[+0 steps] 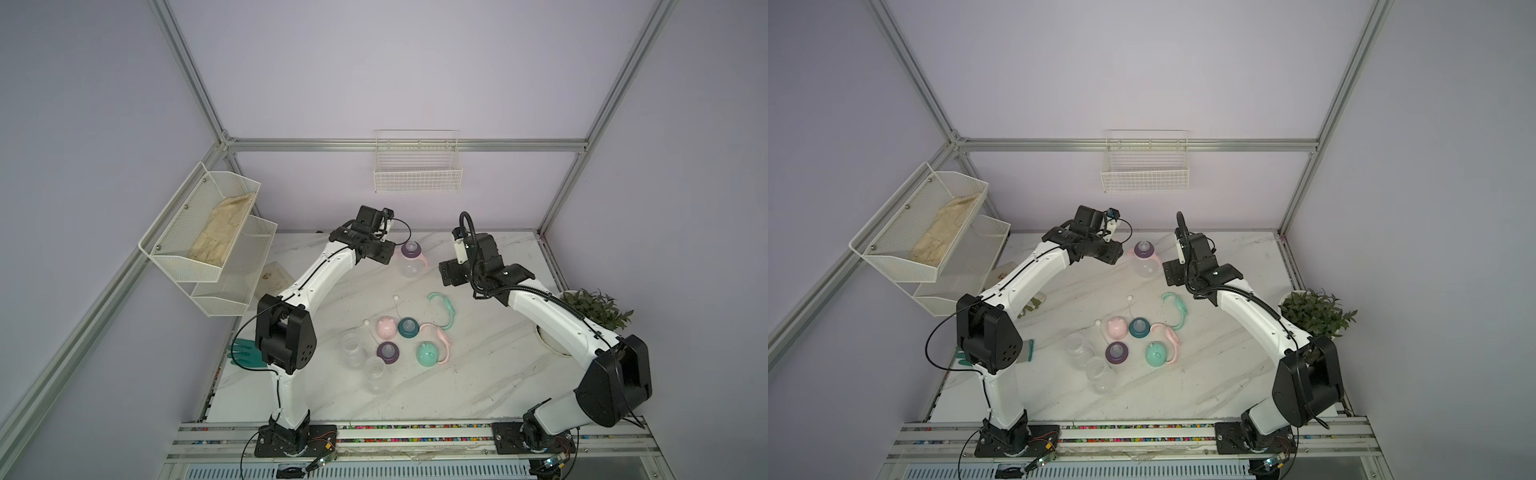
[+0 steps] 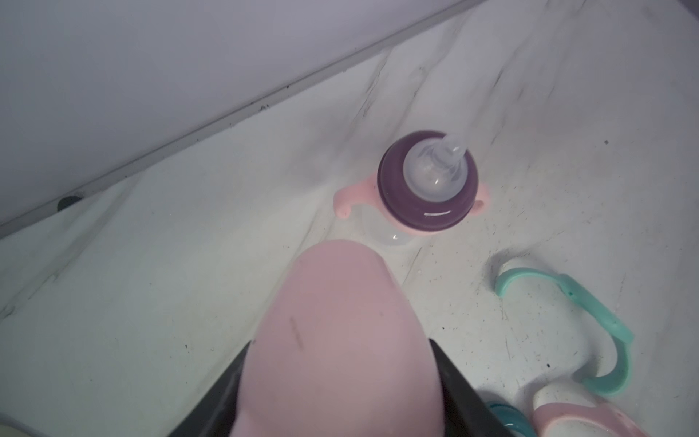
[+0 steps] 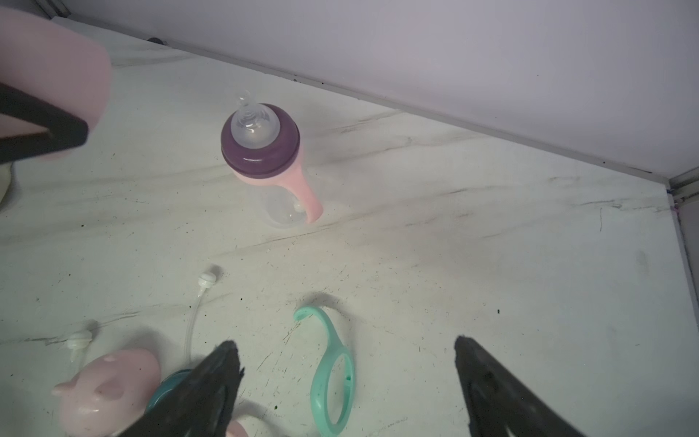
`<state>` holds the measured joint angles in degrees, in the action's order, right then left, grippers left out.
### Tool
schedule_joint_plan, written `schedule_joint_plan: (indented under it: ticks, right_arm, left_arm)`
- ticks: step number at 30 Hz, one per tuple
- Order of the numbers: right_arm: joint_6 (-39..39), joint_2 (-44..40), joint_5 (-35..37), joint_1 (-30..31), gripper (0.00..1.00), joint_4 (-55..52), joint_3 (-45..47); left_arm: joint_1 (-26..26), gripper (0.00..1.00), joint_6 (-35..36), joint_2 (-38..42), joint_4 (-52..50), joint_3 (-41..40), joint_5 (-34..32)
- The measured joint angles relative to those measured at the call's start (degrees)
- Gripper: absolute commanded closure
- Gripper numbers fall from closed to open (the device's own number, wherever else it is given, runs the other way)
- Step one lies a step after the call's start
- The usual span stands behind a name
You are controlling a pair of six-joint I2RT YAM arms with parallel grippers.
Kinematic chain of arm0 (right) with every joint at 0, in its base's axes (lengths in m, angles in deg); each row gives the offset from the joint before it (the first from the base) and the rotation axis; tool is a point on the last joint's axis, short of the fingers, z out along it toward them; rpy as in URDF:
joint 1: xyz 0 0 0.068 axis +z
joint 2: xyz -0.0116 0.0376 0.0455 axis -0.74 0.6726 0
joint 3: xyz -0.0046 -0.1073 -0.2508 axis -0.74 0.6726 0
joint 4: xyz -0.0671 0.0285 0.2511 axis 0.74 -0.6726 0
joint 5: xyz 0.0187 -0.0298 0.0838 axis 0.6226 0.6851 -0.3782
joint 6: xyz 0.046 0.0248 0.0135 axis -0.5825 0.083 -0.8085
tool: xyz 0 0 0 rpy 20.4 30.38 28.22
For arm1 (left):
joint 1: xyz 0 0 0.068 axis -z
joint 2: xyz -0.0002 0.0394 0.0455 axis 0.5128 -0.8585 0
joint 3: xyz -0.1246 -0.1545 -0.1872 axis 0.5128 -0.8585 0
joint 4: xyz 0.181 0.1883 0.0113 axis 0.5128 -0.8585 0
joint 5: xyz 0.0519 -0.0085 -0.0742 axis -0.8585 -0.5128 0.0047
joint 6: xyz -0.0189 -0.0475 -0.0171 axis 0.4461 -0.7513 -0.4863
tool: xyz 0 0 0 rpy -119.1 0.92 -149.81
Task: Assemble the baby bottles
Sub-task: Pick up the lid from the center of the board, then close the lid on the baby bottle.
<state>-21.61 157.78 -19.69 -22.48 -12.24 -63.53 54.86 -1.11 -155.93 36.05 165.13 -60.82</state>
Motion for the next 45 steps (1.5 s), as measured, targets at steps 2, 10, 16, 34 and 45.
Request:
schedule_joint_plan:
  ticks: [2,10,16,34,45]
  right_arm:
    - [-0.4,-0.7,0.0,-0.2,0.09,0.0,0.5]
    - [-1.6,-1.5,0.0,-0.5,0.08,0.0,2.3]
    - [-2.1,-1.5,-0.1,-0.5,0.08,0.0,3.4]
    - [-2.9,-1.5,-1.9,-0.5,0.08,0.9,4.6]
    - [-3.0,-1.4,-2.8,-0.5,0.08,1.1,4.6]
  left_arm:
    - [0.0,0.44,0.0,-0.4,-0.3,2.8,1.0]
    - [0.1,0.44,0.0,-6.9,1.2,10.0,7.0]
    - [0.5,0.44,-0.1,-12.6,2.1,11.5,9.4]
    - [0.9,0.42,-0.1,-14.1,6.1,13.0,11.6]
    - [2.0,0.4,0.4,-18.0,6.8,15.7,12.8]
